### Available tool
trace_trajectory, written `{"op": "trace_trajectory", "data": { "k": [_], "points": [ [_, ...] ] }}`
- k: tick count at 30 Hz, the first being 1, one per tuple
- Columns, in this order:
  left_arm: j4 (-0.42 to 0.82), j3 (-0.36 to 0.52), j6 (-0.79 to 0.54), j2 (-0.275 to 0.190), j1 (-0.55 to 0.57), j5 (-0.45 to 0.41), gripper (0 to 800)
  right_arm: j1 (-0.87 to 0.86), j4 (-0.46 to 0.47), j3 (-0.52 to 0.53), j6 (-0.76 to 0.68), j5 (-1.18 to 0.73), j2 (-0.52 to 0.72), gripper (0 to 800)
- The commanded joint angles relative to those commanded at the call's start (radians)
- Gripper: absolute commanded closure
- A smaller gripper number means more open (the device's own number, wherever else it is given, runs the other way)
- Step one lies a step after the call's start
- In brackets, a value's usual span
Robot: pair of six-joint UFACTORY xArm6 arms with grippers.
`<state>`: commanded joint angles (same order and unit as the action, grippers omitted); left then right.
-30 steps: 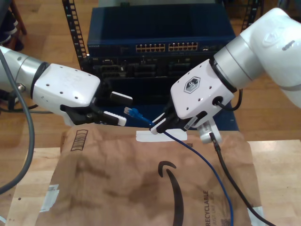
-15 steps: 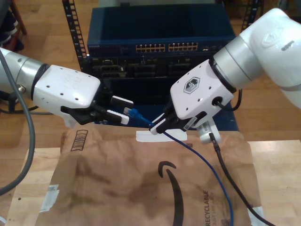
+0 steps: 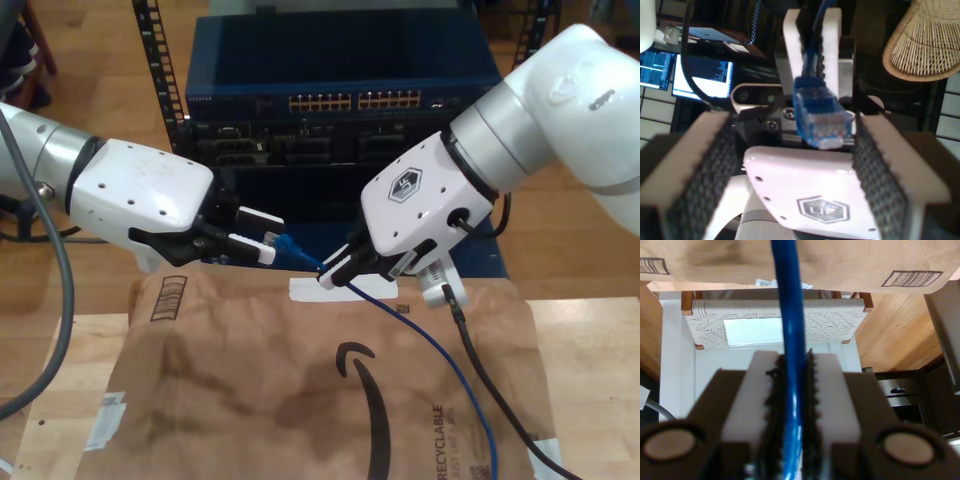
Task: Grab the cable and plug it in
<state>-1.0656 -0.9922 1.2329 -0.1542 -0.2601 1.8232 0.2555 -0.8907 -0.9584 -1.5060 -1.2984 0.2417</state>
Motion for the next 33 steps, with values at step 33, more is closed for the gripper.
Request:
{"op": "trace_trajectory", "data": {
  "k": [33],
  "points": [
    [-0.002, 0.048, -0.040, -0.002, 0.000, -0.048, 544, 0.000, 0.000, 0.000, -0.002, 0.000, -0.002, 776]
  ]
}}
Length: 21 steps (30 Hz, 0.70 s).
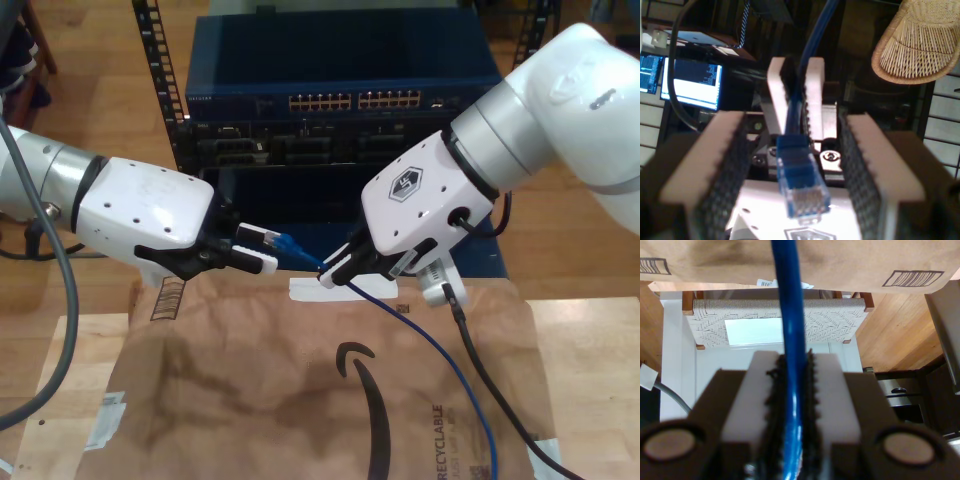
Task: Grab the cable and plug it in
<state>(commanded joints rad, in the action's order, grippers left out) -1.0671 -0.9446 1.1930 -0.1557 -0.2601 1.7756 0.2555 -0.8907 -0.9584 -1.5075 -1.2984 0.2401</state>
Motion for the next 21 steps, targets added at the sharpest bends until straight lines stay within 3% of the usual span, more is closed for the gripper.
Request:
{"op": "trace_trajectory", "data": {
  "k": [15, 21],
  "points": [
    [-0.040, 0.002, -0.002, -0.005, 0.000, 0.003, 560, 0.002, 0.000, 0.000, 0.000, 0.000, -0.005, 776],
    [-0.040, 0.002, 0.000, -0.005, -0.002, 0.002, 608, 0.002, 0.000, 0.000, 0.000, 0.000, -0.006, 776]
  ]
}}
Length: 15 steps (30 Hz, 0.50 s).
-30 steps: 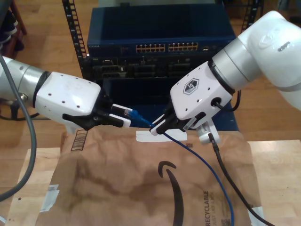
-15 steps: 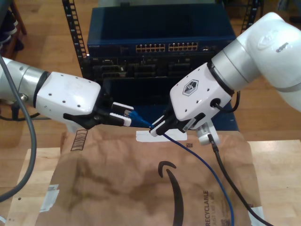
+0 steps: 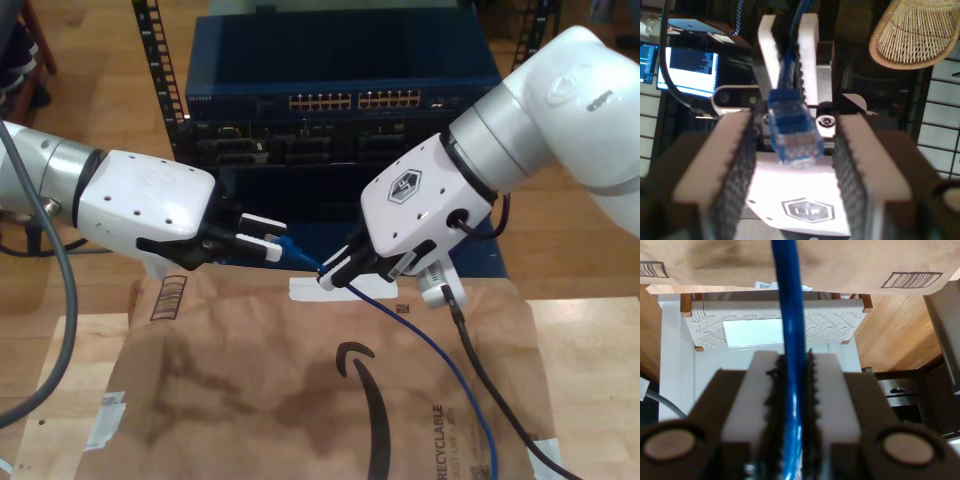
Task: Grab the cable and plug it in
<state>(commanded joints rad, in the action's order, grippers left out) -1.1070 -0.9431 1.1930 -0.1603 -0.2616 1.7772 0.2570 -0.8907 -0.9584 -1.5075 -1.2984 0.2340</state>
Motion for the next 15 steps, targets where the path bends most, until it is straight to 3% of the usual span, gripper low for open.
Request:
{"op": "trace_trajectory", "data": {
  "k": [4, 6, 7, 9, 15],
  "points": [
    [0.000, 0.002, 0.000, 0.000, 0.000, -0.003, 655, 0.000, 0.000, 0.000, 0.000, 0.000, 0.000, 768],
    [0.002, 0.003, 0.000, 0.000, 0.000, -0.006, 751, 0.000, 0.000, 0.000, 0.002, 0.000, 0.002, 739],
    [0.000, 0.005, 0.000, 0.000, -0.002, -0.008, 762, 0.000, 0.000, 0.002, 0.002, 0.000, 0.002, 720],
    [0.000, 0.005, 0.000, 0.000, -0.002, -0.006, 771, 0.000, 0.000, 0.000, 0.003, 0.000, 0.000, 567],
    [0.000, 0.003, 0.008, 0.000, -0.002, -0.006, 785, 0.000, -0.023, 0.000, 0.069, 0.000, 0.000, 240]
  ]
}}
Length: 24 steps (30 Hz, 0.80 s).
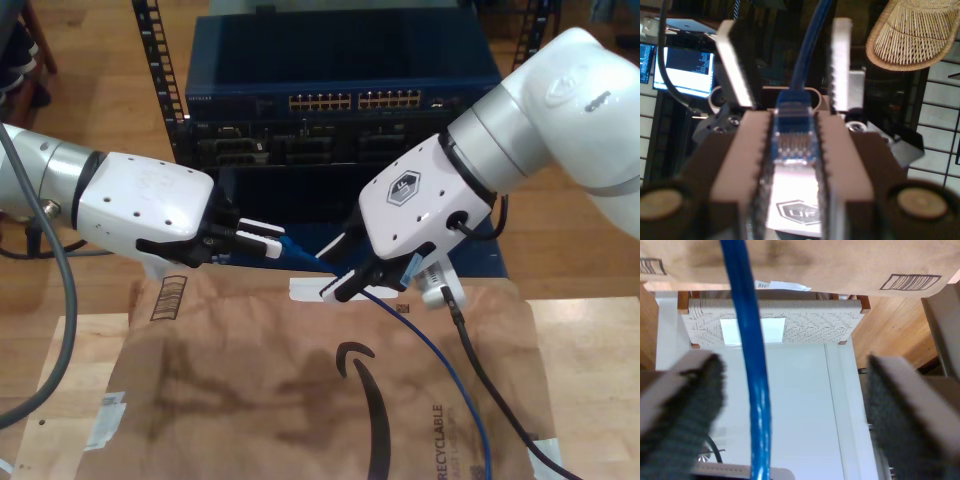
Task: Grab the cable and plug it in
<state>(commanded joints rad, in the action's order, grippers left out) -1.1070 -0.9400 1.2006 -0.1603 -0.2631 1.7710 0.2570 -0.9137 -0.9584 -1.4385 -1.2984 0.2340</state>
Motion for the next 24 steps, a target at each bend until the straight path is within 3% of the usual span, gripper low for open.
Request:
{"op": "trace_trajectory", "data": {
  "k": [5, 12, 15, 20, 24],
  "points": [
    [0.000, -0.011, 0.048, 0.011, 0.005, 0.012, 798, -0.005, -0.005, 0.008, 0.031, 0.028, 0.037, 109],
    [-0.002, -0.037, 0.252, 0.089, 0.002, 0.071, 798, 0.000, -0.003, 0.132, 0.080, 0.281, 0.221, 6],
    [-0.012, -0.049, 0.292, 0.121, -0.011, 0.109, 798, 0.009, -0.002, 0.161, 0.080, 0.345, 0.267, 3],
    [-0.123, -0.094, 0.321, 0.226, -0.069, 0.224, 798, 0.109, 0.002, 0.230, 0.081, 0.503, 0.310, 3],
    [-0.163, -0.101, 0.353, 0.258, -0.089, 0.267, 798, 0.189, 0.002, 0.262, 0.081, 0.632, 0.313, 3]
  ]
}}
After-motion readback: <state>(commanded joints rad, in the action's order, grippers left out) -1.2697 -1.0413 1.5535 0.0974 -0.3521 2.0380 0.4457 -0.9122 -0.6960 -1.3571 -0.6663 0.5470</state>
